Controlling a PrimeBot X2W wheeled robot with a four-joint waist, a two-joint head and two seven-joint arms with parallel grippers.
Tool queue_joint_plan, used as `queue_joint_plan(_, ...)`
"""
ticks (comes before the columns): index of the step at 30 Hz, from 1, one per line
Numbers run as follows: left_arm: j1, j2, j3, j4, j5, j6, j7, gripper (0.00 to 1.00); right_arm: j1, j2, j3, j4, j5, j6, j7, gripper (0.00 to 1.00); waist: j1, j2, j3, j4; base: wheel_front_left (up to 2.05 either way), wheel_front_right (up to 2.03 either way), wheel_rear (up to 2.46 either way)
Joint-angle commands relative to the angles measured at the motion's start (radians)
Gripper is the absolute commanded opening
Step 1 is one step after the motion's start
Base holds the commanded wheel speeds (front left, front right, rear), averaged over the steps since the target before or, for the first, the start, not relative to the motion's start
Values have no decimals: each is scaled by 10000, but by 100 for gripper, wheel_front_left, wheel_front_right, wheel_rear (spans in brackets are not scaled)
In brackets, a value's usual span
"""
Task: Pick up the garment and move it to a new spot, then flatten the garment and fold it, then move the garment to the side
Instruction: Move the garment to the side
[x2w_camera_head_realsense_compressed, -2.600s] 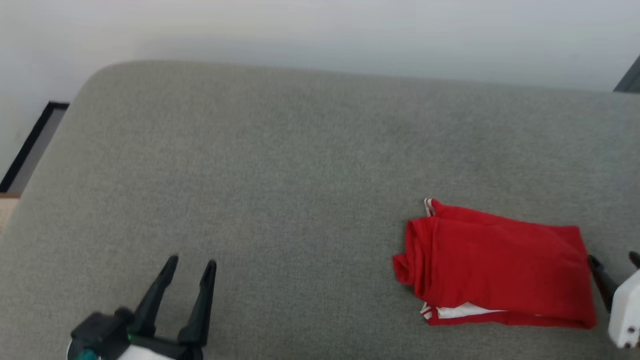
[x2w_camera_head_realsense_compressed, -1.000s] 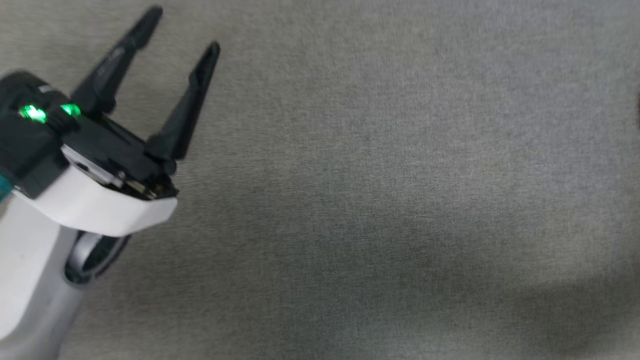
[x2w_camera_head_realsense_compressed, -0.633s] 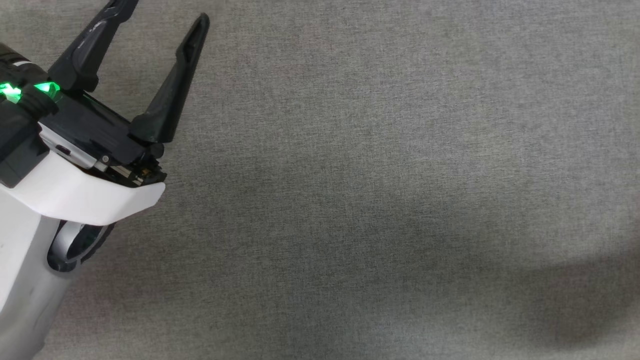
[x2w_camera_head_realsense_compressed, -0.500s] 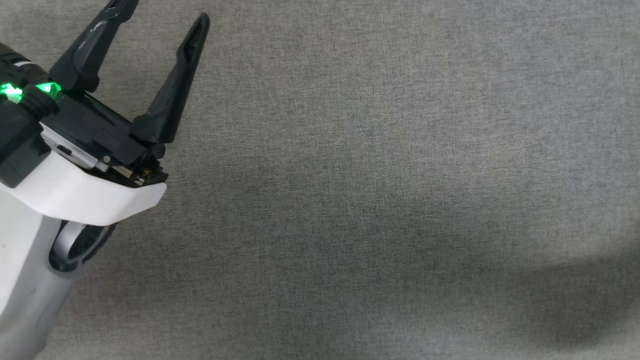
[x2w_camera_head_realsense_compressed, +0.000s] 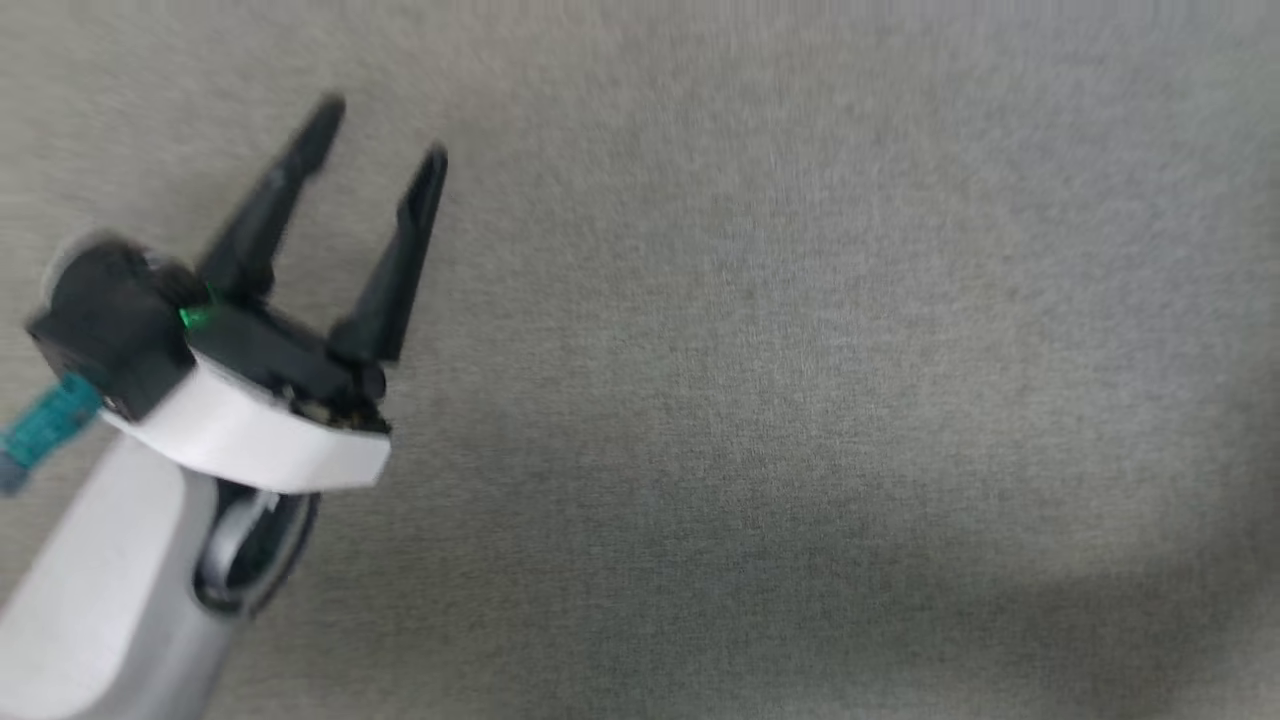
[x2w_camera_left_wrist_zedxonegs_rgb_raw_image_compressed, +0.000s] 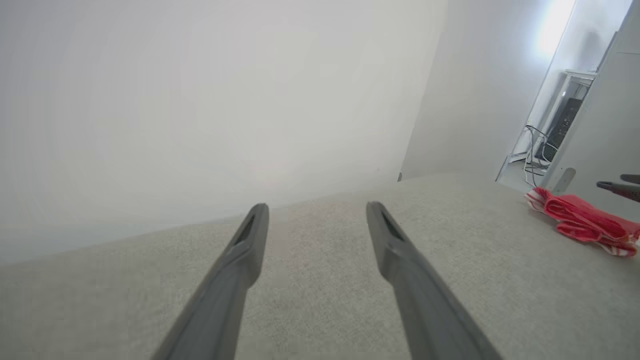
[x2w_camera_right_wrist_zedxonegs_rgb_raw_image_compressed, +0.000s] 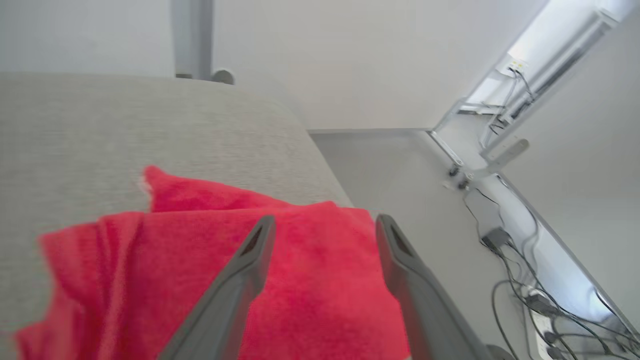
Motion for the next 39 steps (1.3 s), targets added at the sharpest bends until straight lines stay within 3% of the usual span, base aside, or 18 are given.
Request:
queue_joint_plan(1,338,-117,79,120,50,25,-50,100,255,26,276,98,121,-7,-145,100,-1,0,-865,316,0,0,0)
queue_joint_plan(9,2598,-949,859,962,55,25,-50,100,1480,272,3145,770,1316,-7,-1243,100,-1,0,-2636,874,0,0,0)
queue_joint_plan(18,4516,-1702,1376,1816,184,25,-50,100,2885,640,5123,1839,2643,-5,-2991,100,-1,0,-4171,1622,0,0,0)
queue_joint_plan(26,5822,-2137,1902,1893,361,25,-50,100,4194,971,5330,1932,3719,-5,-4040,100,-1,0,-5395,2119,0,0,0)
queue_joint_plan(39,7275,-2378,2775,961,770,25,-50,100,5830,1652,5489,-182,3794,-5,-3826,100,-1,0,-5824,2023,0,0,0)
